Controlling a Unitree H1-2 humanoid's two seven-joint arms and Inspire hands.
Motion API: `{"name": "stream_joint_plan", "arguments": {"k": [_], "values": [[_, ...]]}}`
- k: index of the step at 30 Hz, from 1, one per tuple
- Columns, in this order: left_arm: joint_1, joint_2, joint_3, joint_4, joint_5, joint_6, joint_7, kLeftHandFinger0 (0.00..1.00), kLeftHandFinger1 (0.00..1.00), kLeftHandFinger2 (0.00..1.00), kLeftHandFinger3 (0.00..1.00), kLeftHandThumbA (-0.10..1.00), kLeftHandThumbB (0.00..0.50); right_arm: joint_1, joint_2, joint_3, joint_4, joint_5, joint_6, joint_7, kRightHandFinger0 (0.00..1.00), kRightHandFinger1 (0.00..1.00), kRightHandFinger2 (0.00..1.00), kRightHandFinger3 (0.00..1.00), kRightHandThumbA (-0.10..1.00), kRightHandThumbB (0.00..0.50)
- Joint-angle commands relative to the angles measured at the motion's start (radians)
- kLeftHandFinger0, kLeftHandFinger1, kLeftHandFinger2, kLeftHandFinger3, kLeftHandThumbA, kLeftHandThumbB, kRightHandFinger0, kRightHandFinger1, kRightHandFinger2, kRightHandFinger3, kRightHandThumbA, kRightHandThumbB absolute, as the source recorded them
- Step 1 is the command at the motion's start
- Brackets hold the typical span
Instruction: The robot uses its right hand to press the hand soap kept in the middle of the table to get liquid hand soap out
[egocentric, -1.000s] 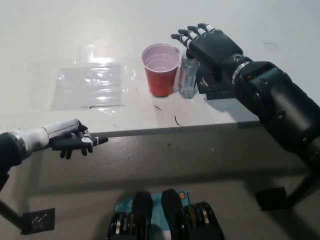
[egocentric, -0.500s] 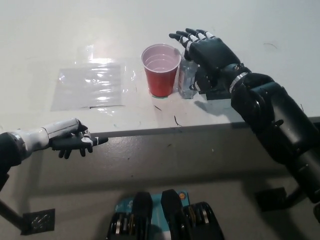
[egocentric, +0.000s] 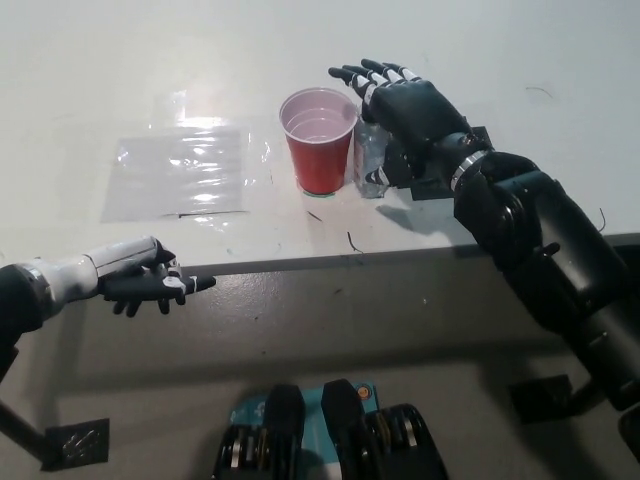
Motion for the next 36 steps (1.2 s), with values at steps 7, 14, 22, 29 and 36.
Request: {"name": "stream_joint_plan", "arguments": {"k": [7, 14, 22, 29, 36], "values": [[-0.046, 0.032, 0.022, -0.012, 0.011, -0.020, 0.005, 0.23, 0.20, 0.38, 0.61, 0.82, 0.323, 0.006, -0.039, 0.090, 0.020, -0.086, 0.078, 0.096, 1.00, 1.00, 1.00, 1.00, 1.00, 0.437], [-0.047, 0.040, 0.017, -0.019, 0.025, -0.032, 0.005, 0.25, 0.21, 0.39, 0.67, 0.86, 0.333, 0.024, -0.041, 0.106, 0.043, -0.096, 0.075, 0.079, 1.00, 1.00, 1.00, 1.00, 1.00, 0.449], [-0.053, 0.039, 0.018, -0.015, 0.022, -0.023, -0.002, 0.27, 0.23, 0.42, 0.64, 0.85, 0.329, 0.065, -0.004, 0.082, 0.067, -0.059, 0.075, 0.067, 1.00, 1.00, 1.00, 1.00, 1.00, 0.378], [-0.054, 0.043, 0.024, -0.026, 0.017, -0.010, -0.006, 0.24, 0.20, 0.38, 0.63, 0.83, 0.329, 0.097, 0.024, 0.064, 0.096, -0.036, 0.063, 0.035, 1.00, 1.00, 1.00, 1.00, 1.00, 0.361], [-0.060, 0.045, 0.023, -0.023, 0.016, -0.014, -0.010, 0.25, 0.21, 0.39, 0.64, 0.87, 0.353, 0.129, 0.043, 0.058, 0.109, -0.025, 0.064, 0.030, 1.00, 1.00, 1.00, 1.00, 1.00, 0.375]]}}
